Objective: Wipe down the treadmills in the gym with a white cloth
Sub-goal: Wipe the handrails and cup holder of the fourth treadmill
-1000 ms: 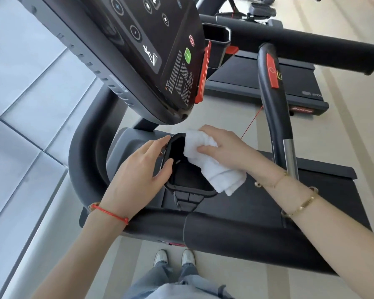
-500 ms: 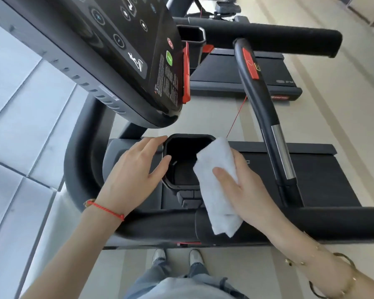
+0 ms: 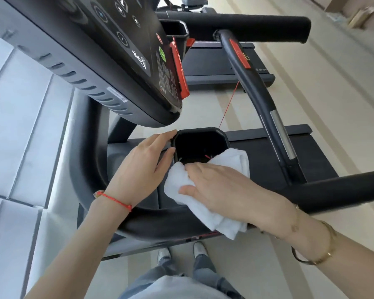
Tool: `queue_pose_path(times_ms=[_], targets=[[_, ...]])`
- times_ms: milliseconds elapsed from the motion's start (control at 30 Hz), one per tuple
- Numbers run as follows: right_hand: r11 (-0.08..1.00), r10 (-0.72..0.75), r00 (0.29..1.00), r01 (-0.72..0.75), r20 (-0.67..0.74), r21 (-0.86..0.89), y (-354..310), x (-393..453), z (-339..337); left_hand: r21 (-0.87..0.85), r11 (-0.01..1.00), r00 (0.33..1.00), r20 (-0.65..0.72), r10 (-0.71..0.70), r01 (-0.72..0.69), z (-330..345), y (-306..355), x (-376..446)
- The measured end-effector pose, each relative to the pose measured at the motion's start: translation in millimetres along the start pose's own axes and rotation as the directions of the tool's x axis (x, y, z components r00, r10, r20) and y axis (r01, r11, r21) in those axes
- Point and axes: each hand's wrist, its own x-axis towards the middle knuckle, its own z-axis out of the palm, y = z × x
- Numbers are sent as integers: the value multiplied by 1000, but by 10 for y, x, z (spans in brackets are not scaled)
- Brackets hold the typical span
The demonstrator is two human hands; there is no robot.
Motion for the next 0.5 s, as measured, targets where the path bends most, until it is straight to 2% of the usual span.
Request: queue_pose_path(times_ms=[67,133,233,300,367,433,500], targets=[[1000,9,1000,-9,14,-24,31,-24,-28,-23,1000,1000,9,-3,3,21,-16,-9],[999,-42,999,42,9,6,189,-135,-86,-23,1000,1000,9,4,-3,27,-34,-11],[979,-204,974,203,-101,-17,449,-314,-196,-20,1000,1000,17,3,-3,15,-50,-19],[973,-230,961,223,-154,-61,479,-328,-237,-27,1000,1000,15,0,0,21,-50,-20],[977,-209,970,203,-121,-59,355,-187,-206,-41,999,1000,9,-7,8,35,-41,-15],[991,-92,996,92,6,-94,191,-21,-130,-67,998,1000,1,-18,18,47,-29,-10],[992,-56,998,54,-6,-116,112,84,-35,-90,996,999,-13,-30,29,52,-21,-8]])
